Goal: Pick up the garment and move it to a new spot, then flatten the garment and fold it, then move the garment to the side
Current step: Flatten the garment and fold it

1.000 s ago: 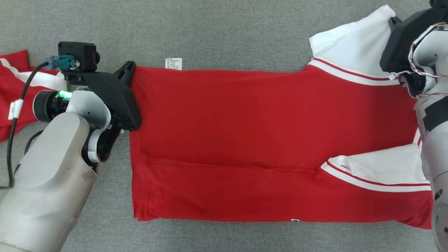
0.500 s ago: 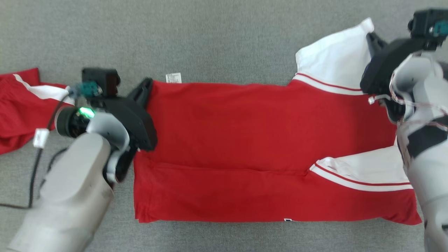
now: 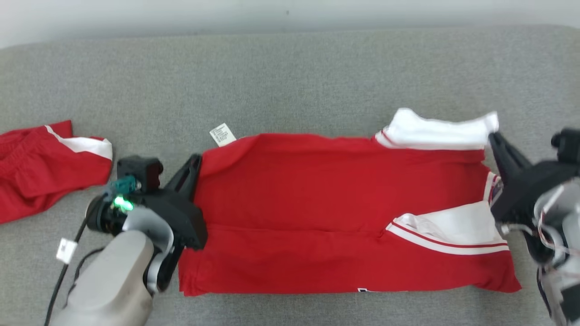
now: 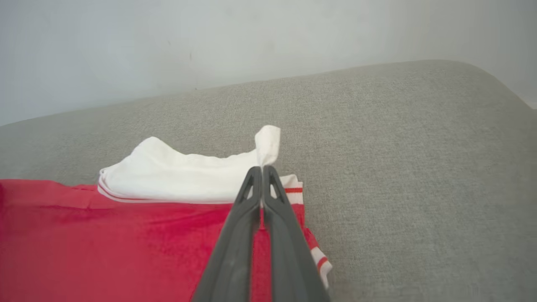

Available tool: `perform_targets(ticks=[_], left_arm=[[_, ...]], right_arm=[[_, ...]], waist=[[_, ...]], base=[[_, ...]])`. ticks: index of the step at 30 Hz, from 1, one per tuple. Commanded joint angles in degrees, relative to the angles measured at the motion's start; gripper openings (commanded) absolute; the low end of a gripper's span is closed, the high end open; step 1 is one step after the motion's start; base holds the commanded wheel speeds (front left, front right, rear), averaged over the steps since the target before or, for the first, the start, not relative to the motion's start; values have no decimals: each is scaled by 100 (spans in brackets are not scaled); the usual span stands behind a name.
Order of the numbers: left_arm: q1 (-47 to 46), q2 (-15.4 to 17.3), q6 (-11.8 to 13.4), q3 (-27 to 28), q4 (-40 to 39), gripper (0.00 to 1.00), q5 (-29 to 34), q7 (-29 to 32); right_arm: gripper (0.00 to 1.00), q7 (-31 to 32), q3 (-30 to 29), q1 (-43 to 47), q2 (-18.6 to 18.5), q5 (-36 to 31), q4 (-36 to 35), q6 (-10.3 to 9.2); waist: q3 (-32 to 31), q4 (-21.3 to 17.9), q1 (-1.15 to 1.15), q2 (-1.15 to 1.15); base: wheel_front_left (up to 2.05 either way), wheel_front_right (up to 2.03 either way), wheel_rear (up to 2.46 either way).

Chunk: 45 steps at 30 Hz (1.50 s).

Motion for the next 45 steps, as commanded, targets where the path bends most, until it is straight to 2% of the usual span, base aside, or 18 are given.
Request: perform_targets(ticks=[1, 12, 21, 26, 27, 28, 29, 30, 31, 32, 33, 41, 45], left_arm=[[124, 20, 15, 5, 19, 0, -27, -20], [755, 71, 151, 95, 90, 0, -225, -260], [1206, 88, 256, 116, 97, 0, -376, -319], [1405, 119, 302, 110, -15, 0, -421, -339], [1433, 130, 306, 114, -35, 42, -420, -366], [1465, 133, 306, 110, -68, 89, -412, -383], [1504, 133, 323, 119, -88, 100, -415, -416], [1547, 138, 335, 121, -104, 100, -416, -425], [1576, 148, 354, 124, -123, 100, -410, -462], [1599, 160, 348, 131, -145, 100, -401, -484], [1629, 166, 366, 160, -177, 100, -411, -514], [1943, 224, 444, 561, -593, 100, -327, -745], [2373, 149, 395, 1295, -1390, 100, 105, -763]], right_arm=[[0, 51, -59, 161, 24, -3, -99, -13], [0, 811, -665, 1535, 292, -326, -1317, -13], [0, 1136, -861, 2174, 401, -569, -1824, -14], [0, 1227, -766, 2448, 401, -630, -1971, -14], [0, 1246, -753, 2497, 397, -643, -1977, -14], [0, 1269, -713, 2553, 388, -673, -1993, -14], [20, 1275, -655, 2601, 373, -690, -2016, -14], [47, 1285, -601, 2651, 349, -695, -2033, -14], [85, 1317, -539, 2712, 307, -709, -2044, -14], [95, 1334, -482, 2768, 270, -712, -2054, -14], [100, 1364, -447, 2821, 237, -718, -2055, -14], [100, 1456, -353, 3067, 89, -712, -2108, -14], [100, 1318, -543, 3118, 187, -745, -2166, -14]], waist=[[-97, -58, 1, 1], [-318, -135, 1, 1], [-533, -93, 1, 1], [-619, -103, 1, 1], [-632, -103, 1, 1], [-644, -103, 1, 1], [-659, -101, 1, 1], [-672, -101, 1, 1], [-684, -100, 1, 1], [-695, -99, 1, 1], [-706, -98, 1, 1], [-819, -98, 1, 1], [-963, -69, 1, 1]], base=[[0, 0, 0], [0, 0, 0], [0, 0, 0], [0, 0, 0], [0, 0, 0], [0, 0, 0], [0, 0, 0], [0, 0, 0], [0, 0, 0], [0, 0, 0], [0, 0, 0], [0, 0, 0], [0, 0, 0]])
